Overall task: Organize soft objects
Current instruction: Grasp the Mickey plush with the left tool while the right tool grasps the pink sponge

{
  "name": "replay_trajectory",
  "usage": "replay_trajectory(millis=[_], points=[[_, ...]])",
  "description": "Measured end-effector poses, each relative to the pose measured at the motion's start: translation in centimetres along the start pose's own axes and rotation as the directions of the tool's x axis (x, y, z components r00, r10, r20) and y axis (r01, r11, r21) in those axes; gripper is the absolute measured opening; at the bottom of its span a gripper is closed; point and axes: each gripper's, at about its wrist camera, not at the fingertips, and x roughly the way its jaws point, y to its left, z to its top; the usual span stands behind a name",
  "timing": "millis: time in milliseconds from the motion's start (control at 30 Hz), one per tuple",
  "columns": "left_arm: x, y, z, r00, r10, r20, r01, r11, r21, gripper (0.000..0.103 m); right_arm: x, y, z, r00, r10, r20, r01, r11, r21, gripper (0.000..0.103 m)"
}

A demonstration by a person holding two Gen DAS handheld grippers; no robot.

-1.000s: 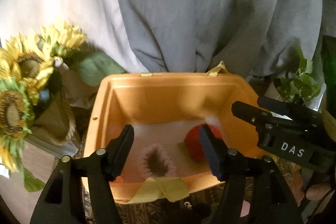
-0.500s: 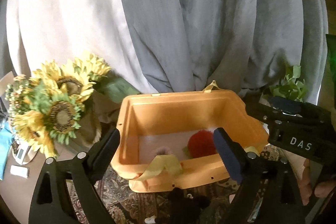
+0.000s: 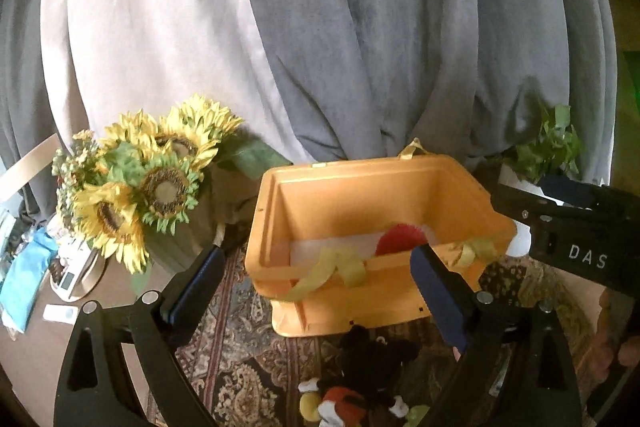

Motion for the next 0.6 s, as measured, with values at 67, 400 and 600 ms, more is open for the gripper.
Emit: replay_trajectory(millis=[67,400,600], points=[[-0.2,-0.1,-0.5,1.0,0.001,-0.009,-0.001,1.0,0.002,0.095,-0.2,-0.1,-0.5,1.0,-0.003,-0.006,0.003,1.0,0.003,0.075],[-0.1,-1.0,-2.9,0.996,-0.018,-0.085,0.021,0.999,0.038,0.096,0.0,-1.0,-3.7,0.996,-0.017,-0.089,0.019,1.0,0.025,0.075],[0.9,-1.5,-4.0,0.987,-0.052,-0.15,0.057,0.998,0.036,0.095,0.9,-1.5,-5.5,0.987,-0.026,-0.16,0.032,0.999,0.035,0.075]])
